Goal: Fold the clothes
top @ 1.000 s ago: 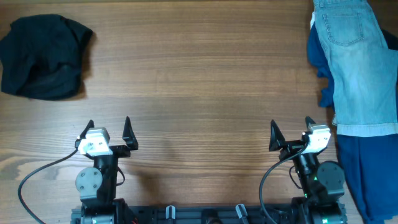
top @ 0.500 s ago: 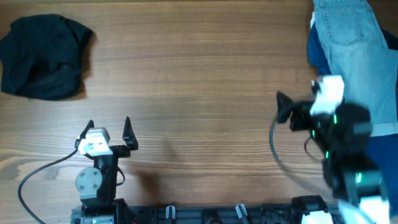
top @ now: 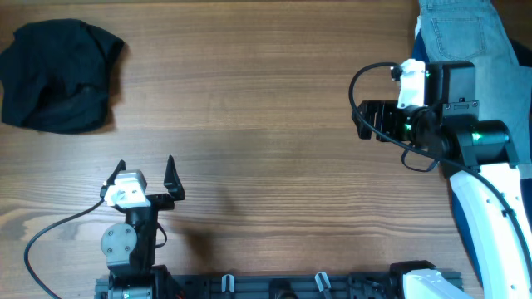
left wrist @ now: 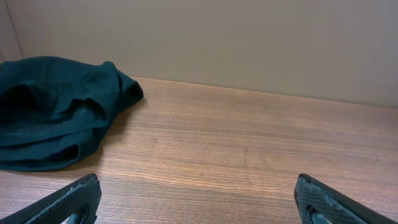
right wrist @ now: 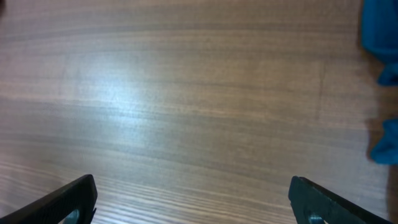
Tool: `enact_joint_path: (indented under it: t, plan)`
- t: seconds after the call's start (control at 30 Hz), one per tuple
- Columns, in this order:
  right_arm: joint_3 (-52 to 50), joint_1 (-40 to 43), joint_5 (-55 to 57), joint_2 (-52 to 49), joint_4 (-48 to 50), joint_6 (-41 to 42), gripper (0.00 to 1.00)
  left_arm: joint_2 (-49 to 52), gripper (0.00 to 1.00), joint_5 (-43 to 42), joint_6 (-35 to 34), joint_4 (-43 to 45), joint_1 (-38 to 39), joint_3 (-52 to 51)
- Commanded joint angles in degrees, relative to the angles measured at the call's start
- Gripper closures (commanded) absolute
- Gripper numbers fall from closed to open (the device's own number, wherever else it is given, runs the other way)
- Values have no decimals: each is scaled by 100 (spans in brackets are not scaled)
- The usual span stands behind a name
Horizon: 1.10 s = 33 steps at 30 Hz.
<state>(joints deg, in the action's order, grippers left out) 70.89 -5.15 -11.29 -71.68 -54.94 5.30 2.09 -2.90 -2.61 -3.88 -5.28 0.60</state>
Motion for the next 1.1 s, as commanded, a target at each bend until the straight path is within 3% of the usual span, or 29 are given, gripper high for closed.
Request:
enact_joint_path:
  t: [0.0,0.27,0.43,0.7,0.83,1.07]
  plan:
    - [160,-9,-173,31,-157,-83,0,-9,0,-70,70,-26,31,-28]
    - [160,-9,-675,31,-256,-238,0,-4,0,-549,63,595,31,-7]
    - [160,-9,-658,31,-254,-251,0,153,0,-385,-140,302,31,372]
    - [160,-9,-656,31,-195,-256,0,2339,0,-254,-579,109,31,2028]
    - [160,-9,-658,31,-197,-243,0,3941,0,-592,-579,-822,31,3799]
    - [205,11,-494,20,-223,-127,0,6328,0,-1622,-575,-3405,31,6610]
